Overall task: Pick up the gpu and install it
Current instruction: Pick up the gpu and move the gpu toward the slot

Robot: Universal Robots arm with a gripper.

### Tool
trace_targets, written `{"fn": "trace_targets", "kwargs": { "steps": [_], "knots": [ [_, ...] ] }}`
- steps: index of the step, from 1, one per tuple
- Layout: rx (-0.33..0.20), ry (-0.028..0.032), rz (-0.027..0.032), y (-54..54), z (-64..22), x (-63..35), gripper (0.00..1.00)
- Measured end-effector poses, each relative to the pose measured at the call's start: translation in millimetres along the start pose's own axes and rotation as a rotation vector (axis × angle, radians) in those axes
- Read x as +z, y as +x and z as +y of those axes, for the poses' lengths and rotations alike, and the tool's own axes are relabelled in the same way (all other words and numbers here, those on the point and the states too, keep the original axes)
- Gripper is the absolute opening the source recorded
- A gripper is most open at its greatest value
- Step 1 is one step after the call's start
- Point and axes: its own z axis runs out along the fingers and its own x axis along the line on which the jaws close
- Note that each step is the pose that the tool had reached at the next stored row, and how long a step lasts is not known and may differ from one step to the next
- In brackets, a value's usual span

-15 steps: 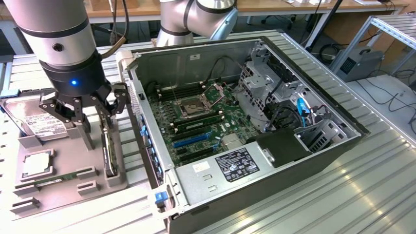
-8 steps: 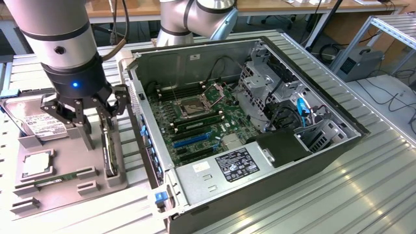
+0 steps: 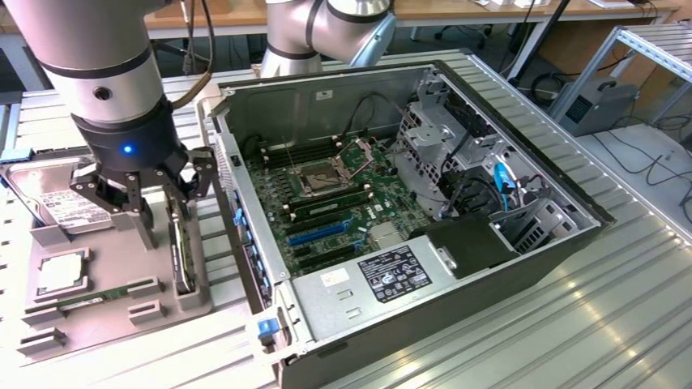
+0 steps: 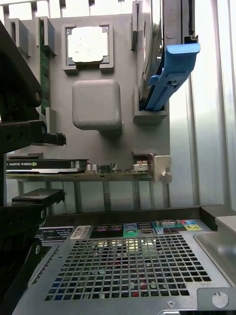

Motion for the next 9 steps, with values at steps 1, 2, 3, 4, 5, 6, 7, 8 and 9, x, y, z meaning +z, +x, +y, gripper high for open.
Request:
{"fn": "trace_targets", "kwargs": {
  "steps": [1, 2, 3, 4, 5, 6, 7, 8, 9],
  "knots": [
    [0.000, 0.0000, 0.0000, 0.0, -0.5, 0.6, 0.48],
    [0.000, 0.0000, 0.0000, 0.0, -1.1, 1.2, 0.48],
    [0.000, 0.0001, 0.0000, -0.1, -1.8, 1.8, 0.48],
    [0.000, 0.0001, 0.0000, -0.1, -2.4, 2.5, 0.48],
    [0.000, 0.0000, 0.0000, -0.2, -3.0, 3.2, 0.48],
    [0.000, 0.0001, 0.0000, -0.2, -3.3, 4.1, 0.48],
    [0.000, 0.0003, 0.0000, -0.3, -3.4, 4.8, 0.48],
    [0.000, 0.0006, 0.0001, -0.5, -3.5, 5.7, 0.48],
    [0.000, 0.0009, 0.0000, -0.8, -3.5, 6.6, 0.48]
  ]
}}
